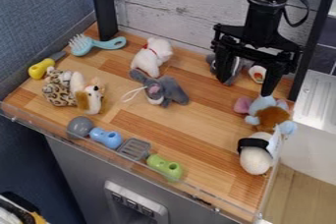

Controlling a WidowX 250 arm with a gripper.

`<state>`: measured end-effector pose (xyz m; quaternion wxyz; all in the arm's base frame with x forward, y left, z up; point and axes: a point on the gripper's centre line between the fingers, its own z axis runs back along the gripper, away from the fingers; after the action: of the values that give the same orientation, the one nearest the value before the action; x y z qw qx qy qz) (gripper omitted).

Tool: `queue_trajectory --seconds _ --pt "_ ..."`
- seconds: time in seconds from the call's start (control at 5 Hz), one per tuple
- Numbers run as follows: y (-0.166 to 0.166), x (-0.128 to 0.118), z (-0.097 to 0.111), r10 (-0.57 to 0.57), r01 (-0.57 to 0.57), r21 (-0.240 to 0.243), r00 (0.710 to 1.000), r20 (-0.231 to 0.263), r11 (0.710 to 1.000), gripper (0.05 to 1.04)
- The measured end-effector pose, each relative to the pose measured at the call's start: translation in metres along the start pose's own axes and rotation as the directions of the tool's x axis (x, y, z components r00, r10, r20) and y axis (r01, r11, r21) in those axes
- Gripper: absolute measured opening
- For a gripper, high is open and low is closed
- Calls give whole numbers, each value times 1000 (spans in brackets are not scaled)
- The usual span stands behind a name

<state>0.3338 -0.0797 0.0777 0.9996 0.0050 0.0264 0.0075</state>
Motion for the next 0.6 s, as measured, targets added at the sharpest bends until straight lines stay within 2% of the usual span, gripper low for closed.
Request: queue_trajectory --seconds 0.2,0.4,0.6 --pt "17 4 -3 89 -89 -1 996 -11 996 999" --pt "58 11 0 282 -282 -6 959 -19 959 995" --pt "99 15 -2 472 -473 -11 881 -27 881 995"
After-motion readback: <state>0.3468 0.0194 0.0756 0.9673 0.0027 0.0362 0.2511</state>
